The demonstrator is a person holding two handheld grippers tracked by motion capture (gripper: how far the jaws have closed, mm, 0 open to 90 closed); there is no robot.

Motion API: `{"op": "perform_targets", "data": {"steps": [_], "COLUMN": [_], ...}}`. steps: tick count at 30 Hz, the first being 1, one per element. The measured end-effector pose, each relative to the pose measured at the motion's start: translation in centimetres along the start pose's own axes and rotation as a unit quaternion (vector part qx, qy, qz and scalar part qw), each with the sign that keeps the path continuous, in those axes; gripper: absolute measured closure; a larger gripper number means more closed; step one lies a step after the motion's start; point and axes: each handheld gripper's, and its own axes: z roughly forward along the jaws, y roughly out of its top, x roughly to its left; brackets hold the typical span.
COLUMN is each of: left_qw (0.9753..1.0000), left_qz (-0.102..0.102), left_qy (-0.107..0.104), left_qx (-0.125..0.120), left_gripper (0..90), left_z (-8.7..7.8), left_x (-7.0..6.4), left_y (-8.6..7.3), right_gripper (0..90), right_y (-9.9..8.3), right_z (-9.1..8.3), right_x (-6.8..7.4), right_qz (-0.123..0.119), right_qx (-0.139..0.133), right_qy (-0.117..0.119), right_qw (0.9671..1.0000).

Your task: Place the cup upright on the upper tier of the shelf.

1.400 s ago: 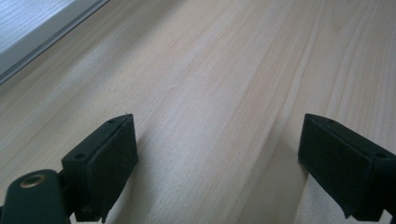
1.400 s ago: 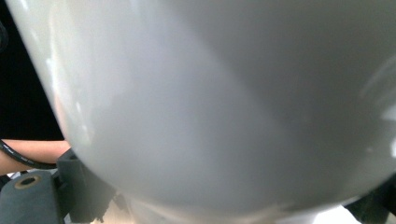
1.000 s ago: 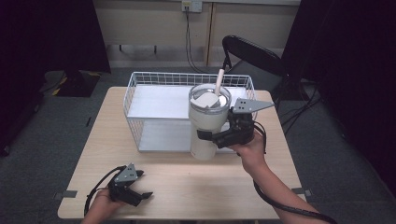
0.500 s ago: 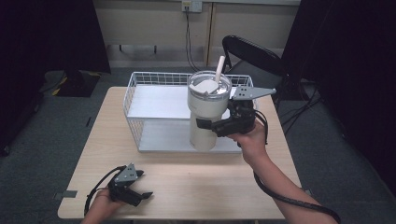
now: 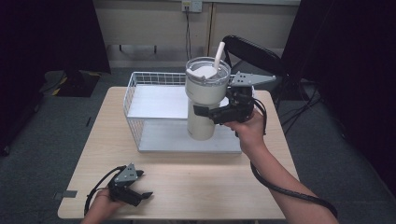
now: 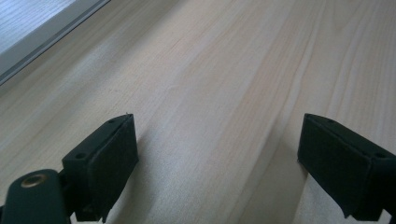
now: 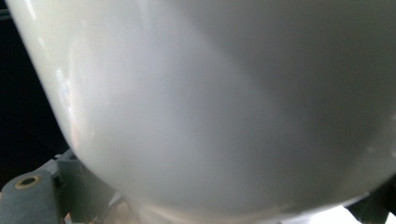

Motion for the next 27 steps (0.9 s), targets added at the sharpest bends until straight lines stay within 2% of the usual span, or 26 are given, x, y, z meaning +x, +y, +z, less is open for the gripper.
{"op": "perform_targets", "data": {"steps": [14,18,27], "left_qw": [1.0,1.0,1.0], "left_qz": [0.0,0.001,0.001], "left_qy": [-0.001,-0.001,-0.001], "left_qx": [0.001,0.003,0.003], "left_gripper": [11.5,11.5,11.5], "left_z": [0.0,-0.1,-0.1], "left_x": [0.0,0.0,0.0], "left_y": [0.0,0.0,0.0], "right_gripper": [9.1,9.1,9.1], "right_y": [1.8,2.3,2.5], "right_z": [1.3,2.0,2.9], "right_x": [-1.0,-1.6,-3.0], "right_qz": [-0.003,-0.01,-0.008], "right_qx": [-0.009,-0.004,0.002], "right_qy": [-0.026,-0.04,-0.06], "right_qw": [0.9996,0.9991,0.9981]}}
